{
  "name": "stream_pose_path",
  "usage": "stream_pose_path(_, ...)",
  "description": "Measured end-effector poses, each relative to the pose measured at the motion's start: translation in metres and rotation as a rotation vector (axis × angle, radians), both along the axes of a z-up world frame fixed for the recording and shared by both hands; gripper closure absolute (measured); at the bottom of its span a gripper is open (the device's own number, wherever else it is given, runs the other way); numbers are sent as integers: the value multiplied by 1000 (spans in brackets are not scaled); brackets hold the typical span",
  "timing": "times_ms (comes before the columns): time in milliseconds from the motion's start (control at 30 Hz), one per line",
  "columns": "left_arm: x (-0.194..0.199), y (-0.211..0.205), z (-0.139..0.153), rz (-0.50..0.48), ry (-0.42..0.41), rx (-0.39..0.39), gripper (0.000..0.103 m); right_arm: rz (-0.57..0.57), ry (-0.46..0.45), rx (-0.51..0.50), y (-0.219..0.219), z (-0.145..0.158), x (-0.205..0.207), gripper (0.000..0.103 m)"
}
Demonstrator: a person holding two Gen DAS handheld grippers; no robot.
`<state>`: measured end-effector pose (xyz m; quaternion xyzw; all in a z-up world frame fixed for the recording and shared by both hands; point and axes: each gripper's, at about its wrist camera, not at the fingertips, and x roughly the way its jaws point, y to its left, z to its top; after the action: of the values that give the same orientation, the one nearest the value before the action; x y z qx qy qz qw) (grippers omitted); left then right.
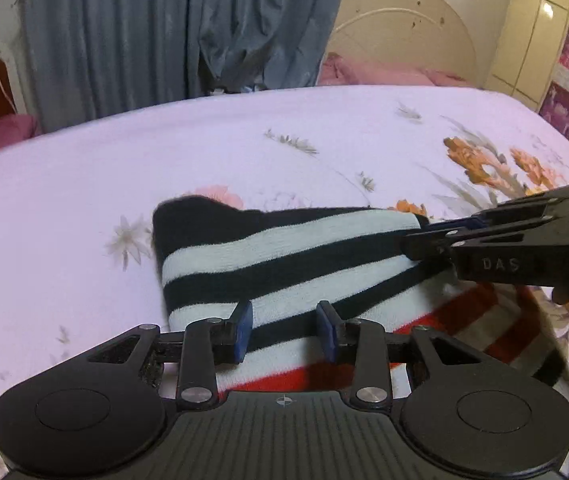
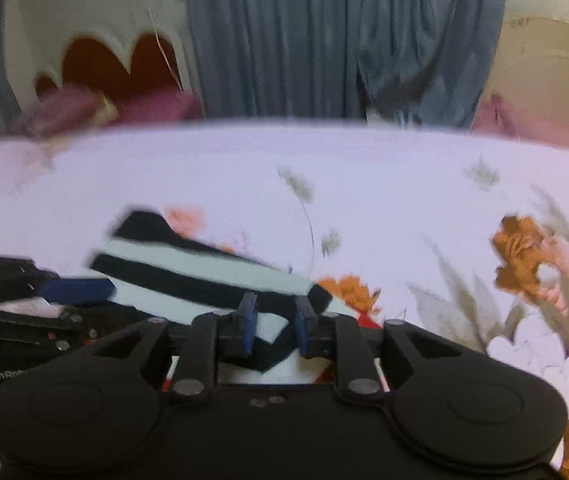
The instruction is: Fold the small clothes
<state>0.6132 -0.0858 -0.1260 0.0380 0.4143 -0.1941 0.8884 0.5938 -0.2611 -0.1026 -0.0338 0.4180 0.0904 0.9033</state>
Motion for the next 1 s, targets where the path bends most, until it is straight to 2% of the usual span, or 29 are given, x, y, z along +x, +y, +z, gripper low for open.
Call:
stream_pose_path(233, -8, -6, -1, 13, -33, 27, 68, -7, -34, 6, -2, -2, -8, 83)
stream_pose_path(367, -12, -11, 7, -1, -49, 79, 65, -9, -45, 31, 1, 12, -15, 81)
stream_pose_path(400, -15, -10, 11, 0, -53, 90, 61, -2, -57, 42, 1, 16, -20, 81)
stream_pose_path(467, -25, -12, 20, 10, -74, 108, 34, 13, -67, 60, 0, 23, -34, 81)
stream_pose_path(533, -44, -12, 32, 11, -128, 111, 21, 32, -82, 74, -2, 31, -53, 81)
stream_pose_path(633, -81, -6, 47, -3, -150, 63, 21, 76, -112, 75, -8, 41, -91, 80)
stream_pose_path(667, -94, -3, 50, -8, -150, 32, 28, 92, -118, 75, -9, 43, -105, 80)
stream_pose_path(733, -116, 0, 47, -16, -149, 13, 39, 126, -118, 60, -10, 41, -127, 87)
stream_pose_path(800, -127, -1, 33, -16, -123, 57, 39, 144, -116, 23, -6, 34, -140, 86)
stream_pose_path(833, -130, 1, 21, -7, -97, 67, 39, 139, -82, -9, -4, 26, -140, 92)
stream_pose_path(867, -135, 5, 15, -2, -119, 42, 39, 128, -34, -42, -4, 13, -138, 95)
stream_pose_path(1000, -129, 7, 23, 5, -107, 56, 39, 131, -36, -61, -1, 8, -137, 96)
